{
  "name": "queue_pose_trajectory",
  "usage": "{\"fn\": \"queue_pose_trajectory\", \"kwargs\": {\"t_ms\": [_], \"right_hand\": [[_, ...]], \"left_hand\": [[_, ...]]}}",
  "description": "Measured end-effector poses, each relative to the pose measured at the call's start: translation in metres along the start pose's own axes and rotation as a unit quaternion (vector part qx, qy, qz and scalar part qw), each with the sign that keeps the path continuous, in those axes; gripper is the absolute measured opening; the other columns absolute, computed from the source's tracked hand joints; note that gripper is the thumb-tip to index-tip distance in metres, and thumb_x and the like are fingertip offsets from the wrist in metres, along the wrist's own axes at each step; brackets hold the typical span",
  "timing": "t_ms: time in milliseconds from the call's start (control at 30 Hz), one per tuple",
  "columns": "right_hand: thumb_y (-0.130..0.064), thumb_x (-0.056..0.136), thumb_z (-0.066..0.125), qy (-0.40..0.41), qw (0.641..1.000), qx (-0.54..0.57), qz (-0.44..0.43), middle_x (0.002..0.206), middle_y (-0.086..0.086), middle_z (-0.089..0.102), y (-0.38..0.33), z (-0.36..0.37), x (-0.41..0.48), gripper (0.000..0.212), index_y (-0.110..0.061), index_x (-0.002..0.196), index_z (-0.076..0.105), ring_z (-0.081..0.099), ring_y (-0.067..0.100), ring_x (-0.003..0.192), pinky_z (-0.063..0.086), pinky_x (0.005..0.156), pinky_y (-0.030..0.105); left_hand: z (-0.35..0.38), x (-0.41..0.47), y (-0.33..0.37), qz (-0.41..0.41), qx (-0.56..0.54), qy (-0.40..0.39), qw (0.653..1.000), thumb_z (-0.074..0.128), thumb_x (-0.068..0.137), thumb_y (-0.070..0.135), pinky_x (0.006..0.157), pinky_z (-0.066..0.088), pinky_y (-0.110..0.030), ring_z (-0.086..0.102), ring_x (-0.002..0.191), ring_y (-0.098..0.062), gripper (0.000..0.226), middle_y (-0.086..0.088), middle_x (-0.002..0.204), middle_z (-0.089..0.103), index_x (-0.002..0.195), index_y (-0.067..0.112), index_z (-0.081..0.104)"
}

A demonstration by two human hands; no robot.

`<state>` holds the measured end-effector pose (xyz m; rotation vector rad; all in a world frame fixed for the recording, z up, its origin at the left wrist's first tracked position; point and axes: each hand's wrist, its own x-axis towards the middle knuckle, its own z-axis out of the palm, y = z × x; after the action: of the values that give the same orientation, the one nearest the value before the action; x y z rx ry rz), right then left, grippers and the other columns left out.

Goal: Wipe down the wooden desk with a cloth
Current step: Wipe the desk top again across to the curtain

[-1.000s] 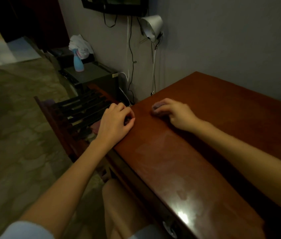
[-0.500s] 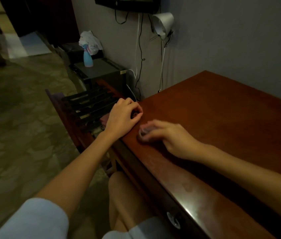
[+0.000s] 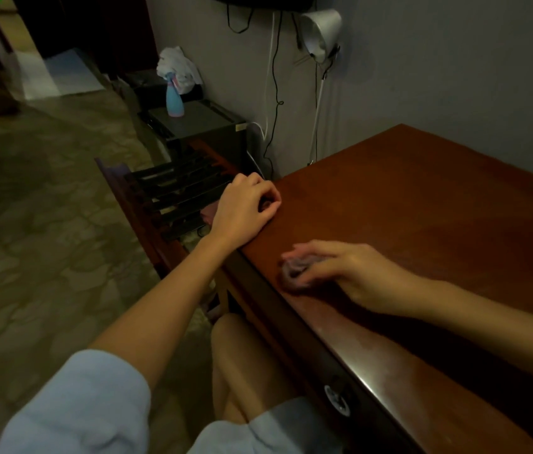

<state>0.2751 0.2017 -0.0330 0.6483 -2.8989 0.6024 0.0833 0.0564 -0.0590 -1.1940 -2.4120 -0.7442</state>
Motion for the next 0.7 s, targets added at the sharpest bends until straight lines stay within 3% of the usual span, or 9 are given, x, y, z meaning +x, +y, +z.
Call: {"fn": "queue_pose_trajectory", "kwargs": {"t_ms": [67,167,233,333,400,500,600,700], "right_hand": [[0.016,0.081,0.047,0.006,0.997,-0.047,0.062,0.139,-0.011,0.047,0.025,-0.021,-0.006,0.058,-0.029,0.112,0.067,0.044,0.003,0.127,0.042,0.103,0.024],[0.009,0.087,0.047,0.057,0.981,-0.096,0.156,0.141,-0.001,0.038,0.037,-0.022,0.022,0.048,-0.026,0.113,0.066,0.047,0.018,0.123,0.045,0.094,0.024],[-0.002,0.090,0.053,0.065,0.985,-0.092,0.132,0.137,0.003,0.034,0.017,-0.004,0.041,0.034,-0.026,0.112,0.066,0.045,0.018,0.119,0.045,0.094,0.027],[-0.015,0.091,0.053,0.029,0.999,-0.025,0.020,0.124,0.002,0.041,-0.018,0.015,0.032,0.024,-0.027,0.107,0.068,0.046,0.014,0.111,0.047,0.087,0.028],[-0.017,0.091,0.047,-0.001,1.000,-0.001,0.002,0.121,0.000,0.043,-0.024,0.006,0.016,0.029,-0.025,0.109,0.068,0.049,0.013,0.110,0.049,0.084,0.031],[-0.006,0.090,0.055,-0.045,0.997,0.039,0.048,0.119,-0.005,0.046,-0.016,-0.018,0.001,0.037,-0.030,0.117,0.064,0.051,0.008,0.109,0.049,0.087,0.032],[0.003,0.083,0.064,-0.051,0.973,0.196,0.114,0.117,-0.006,0.055,-0.012,-0.046,0.006,0.055,-0.027,0.127,0.048,0.060,0.006,0.106,0.051,0.086,0.024],[-0.004,0.082,0.068,-0.007,0.947,0.274,0.169,0.111,-0.003,0.059,0.002,-0.069,0.013,0.045,-0.022,0.118,0.047,0.065,0.007,0.096,0.053,0.076,0.022]], "left_hand": [[0.000,0.000,0.000,-0.001,0.003,0.003,1.000,0.060,0.089,0.034,0.080,0.034,-0.024,0.046,0.098,-0.012,0.011,0.006,0.100,0.057,0.096,0.027,0.065],[0.000,0.000,0.001,0.001,0.011,0.003,1.000,0.059,0.090,0.034,0.080,0.034,-0.024,0.047,0.099,-0.013,0.012,0.006,0.101,0.057,0.097,0.027,0.065],[-0.001,0.000,0.002,0.003,0.010,0.005,1.000,0.061,0.089,0.033,0.079,0.034,-0.024,0.048,0.099,-0.015,0.011,0.005,0.100,0.058,0.096,0.026,0.066],[-0.001,0.000,0.000,0.005,0.007,0.004,1.000,0.061,0.088,0.032,0.079,0.036,-0.026,0.048,0.098,-0.016,0.012,0.003,0.099,0.058,0.096,0.025,0.066],[-0.002,0.000,0.000,0.004,0.007,0.003,1.000,0.060,0.089,0.033,0.079,0.035,-0.025,0.047,0.098,-0.015,0.012,0.004,0.100,0.058,0.096,0.026,0.066],[-0.001,0.000,0.000,0.003,0.010,0.003,1.000,0.060,0.089,0.034,0.078,0.034,-0.024,0.047,0.097,-0.013,0.011,0.005,0.100,0.057,0.095,0.027,0.065],[-0.002,-0.001,0.001,0.013,0.002,-0.004,1.000,0.061,0.088,0.030,0.079,0.039,-0.028,0.050,0.096,-0.016,0.011,0.004,0.099,0.058,0.098,0.026,0.063],[-0.017,0.003,0.014,0.054,-0.047,0.017,0.997,0.059,0.086,0.016,0.083,0.043,-0.031,0.052,0.098,-0.016,0.023,0.003,0.105,0.059,0.107,0.024,0.062]]}}
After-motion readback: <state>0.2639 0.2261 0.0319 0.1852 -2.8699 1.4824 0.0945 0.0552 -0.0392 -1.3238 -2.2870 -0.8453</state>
